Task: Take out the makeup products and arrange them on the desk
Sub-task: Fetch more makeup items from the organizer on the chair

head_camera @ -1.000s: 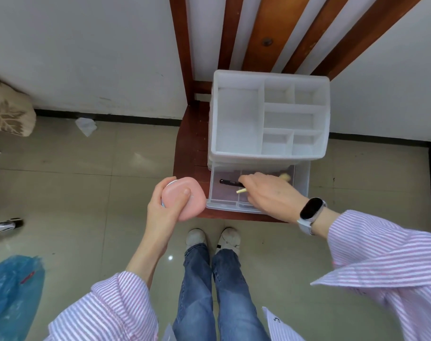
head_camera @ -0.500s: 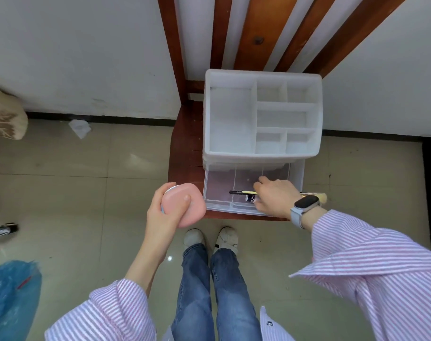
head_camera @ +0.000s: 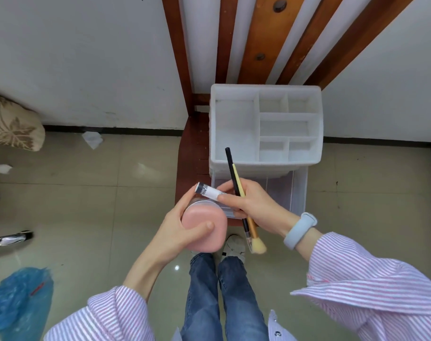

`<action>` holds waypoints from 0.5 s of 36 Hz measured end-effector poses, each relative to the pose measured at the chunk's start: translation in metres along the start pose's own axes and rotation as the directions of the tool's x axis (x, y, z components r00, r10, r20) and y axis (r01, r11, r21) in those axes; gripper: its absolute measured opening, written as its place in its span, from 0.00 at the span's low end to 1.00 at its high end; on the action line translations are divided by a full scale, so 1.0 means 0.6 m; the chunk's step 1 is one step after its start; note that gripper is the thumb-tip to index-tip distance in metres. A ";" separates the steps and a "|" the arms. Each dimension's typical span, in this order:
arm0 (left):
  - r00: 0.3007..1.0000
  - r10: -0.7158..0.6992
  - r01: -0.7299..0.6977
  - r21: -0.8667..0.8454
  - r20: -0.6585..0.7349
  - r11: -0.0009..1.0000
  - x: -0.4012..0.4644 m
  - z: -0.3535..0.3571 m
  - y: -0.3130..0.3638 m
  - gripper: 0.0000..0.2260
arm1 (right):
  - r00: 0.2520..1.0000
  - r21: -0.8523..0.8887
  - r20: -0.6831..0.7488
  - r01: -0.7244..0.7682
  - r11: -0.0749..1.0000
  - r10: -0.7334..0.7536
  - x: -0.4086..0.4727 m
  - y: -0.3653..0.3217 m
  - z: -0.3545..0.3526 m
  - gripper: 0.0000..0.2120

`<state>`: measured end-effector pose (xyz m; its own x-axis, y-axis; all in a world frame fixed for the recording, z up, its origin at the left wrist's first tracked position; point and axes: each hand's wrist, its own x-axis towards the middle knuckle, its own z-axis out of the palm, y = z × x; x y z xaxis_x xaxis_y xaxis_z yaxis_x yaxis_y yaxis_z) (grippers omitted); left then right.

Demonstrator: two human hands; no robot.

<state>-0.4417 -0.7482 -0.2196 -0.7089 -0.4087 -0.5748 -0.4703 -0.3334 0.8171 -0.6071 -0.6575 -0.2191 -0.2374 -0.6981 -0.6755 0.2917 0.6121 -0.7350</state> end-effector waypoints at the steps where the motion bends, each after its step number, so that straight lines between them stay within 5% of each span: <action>1: 1.000 -0.005 0.005 -0.002 0.012 1.000 -0.001 -0.001 0.001 0.41 | 1.000 0.034 0.012 0.002 0.999 -0.003 -0.001 0.000 0.002 0.05; 18: 0.992 0.008 -0.003 -0.038 0.128 0.999 -0.013 0.013 0.018 0.31 | 1.000 0.040 0.018 0.000 0.999 0.000 -0.004 -0.003 0.007 0.04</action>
<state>-0.4455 -0.7420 -0.2062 -0.7742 -0.2990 -0.5579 -0.4478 -0.3643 0.8166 -0.6033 -0.6584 -0.2155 -0.2207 -0.7049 -0.6741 0.3286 0.5970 -0.7318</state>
